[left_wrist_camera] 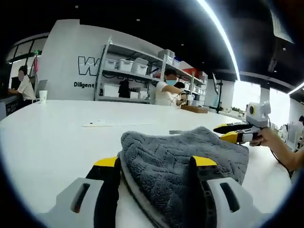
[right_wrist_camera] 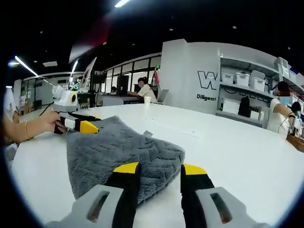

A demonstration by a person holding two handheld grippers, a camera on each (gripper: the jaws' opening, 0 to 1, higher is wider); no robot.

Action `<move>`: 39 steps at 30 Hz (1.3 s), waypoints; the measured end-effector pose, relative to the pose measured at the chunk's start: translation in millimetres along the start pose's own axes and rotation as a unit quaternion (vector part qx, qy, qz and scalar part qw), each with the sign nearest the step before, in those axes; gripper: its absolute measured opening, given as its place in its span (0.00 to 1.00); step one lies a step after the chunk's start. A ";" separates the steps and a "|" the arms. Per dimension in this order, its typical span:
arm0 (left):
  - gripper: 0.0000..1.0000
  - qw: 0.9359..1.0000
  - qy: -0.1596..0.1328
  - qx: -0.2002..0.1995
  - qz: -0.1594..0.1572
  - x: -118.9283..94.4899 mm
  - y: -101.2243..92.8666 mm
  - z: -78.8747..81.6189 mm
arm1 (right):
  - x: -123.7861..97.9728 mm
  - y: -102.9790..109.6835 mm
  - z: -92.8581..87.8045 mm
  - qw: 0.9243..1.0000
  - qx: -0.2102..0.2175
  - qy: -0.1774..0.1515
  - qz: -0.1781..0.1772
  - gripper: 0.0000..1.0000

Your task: Open the folded towel by lifting each exposed corner and separating the folded layers until the towel lies flat within the target outline without major curled edges

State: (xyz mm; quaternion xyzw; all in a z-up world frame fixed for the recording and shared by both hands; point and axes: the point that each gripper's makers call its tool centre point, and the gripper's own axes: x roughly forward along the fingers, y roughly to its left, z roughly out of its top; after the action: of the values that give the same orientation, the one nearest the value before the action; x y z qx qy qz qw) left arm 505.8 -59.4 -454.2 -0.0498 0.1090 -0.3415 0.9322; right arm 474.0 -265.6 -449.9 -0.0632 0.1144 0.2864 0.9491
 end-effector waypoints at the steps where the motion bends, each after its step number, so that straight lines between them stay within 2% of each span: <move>1: 0.57 1.000 0.000 0.003 -0.001 0.0 -0.5 0.2 | 0.3 0.3 -0.6 1.000 0.011 -0.001 0.003 0.28; 2: 0.56 0.999 -0.009 0.041 -0.005 0.1 -3.3 5.0 | 0.5 0.4 -0.4 1.000 0.014 -0.002 0.004 0.28; 4: 0.55 0.998 -0.011 0.057 -0.007 -0.1 -6.5 7.0 | 1.8 -0.4 -0.1 1.000 0.021 -0.004 0.006 0.27; 7: 0.52 0.998 -0.013 0.055 -0.010 -0.4 -7.3 7.6 | 3.2 -1.7 -2.1 0.999 0.036 -0.006 0.005 0.28; 9: 0.52 0.999 -0.015 0.041 -0.013 -0.5 -5.8 7.5 | 3.9 -3.3 -3.4 0.998 0.062 -0.010 0.006 0.28; 10: 0.51 1.000 -0.018 0.019 -0.014 -0.8 -4.4 7.1 | 4.0 -4.5 -4.0 0.997 0.076 -0.011 0.005 0.29; 11: 0.48 1.000 -0.022 0.008 -0.010 -1.4 -2.7 7.8 | 3.4 -10.6 -7.0 0.997 0.079 -0.004 -0.012 0.29; 14: 0.40 0.999 -0.032 0.013 -0.012 -1.6 -3.4 11.7 | 4.4 -11.3 -6.6 0.998 0.067 -0.007 -0.017 0.31; 15: 0.39 0.999 -0.035 0.010 -0.014 -1.4 -3.5 12.7 | 5.8 -9.0 -7.7 0.996 0.093 -0.010 -0.011 0.29; 20: 0.32 0.999 -0.041 -0.032 -0.015 -2.1 1.5 13.3 | 8.1 -2.4 -8.0 0.987 0.159 -0.019 0.016 0.17; 22: 0.23 0.998 -0.054 -0.041 -0.007 -2.9 3.0 18.2 | 7.8 -1.4 -7.3 0.988 0.153 -0.023 0.015 0.13; 25: 0.11 0.997 -0.059 -0.039 -0.012 -2.8 1.7 19.4 | 8.5 1.7 -5.0 0.991 0.132 -0.029 0.016 0.10; 31: 0.08 0.997 -0.059 -0.045 -0.012 -2.6 1.2 19.2 | 8.5 2.8 -2.4 0.992 0.121 -0.037 0.017 0.01; 39: 0.06 0.997 -0.058 -0.055 -0.012 -3.7 0.7 20.0 | 0.4 7.3 15.6 0.994 0.086 -0.061 0.014 0.00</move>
State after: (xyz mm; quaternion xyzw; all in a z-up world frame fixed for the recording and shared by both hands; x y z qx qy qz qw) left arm 508.2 -56.1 -434.3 -0.1221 0.0732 -0.3429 0.9285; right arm 473.1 -256.5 -435.3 0.0379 0.0814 0.2924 0.9521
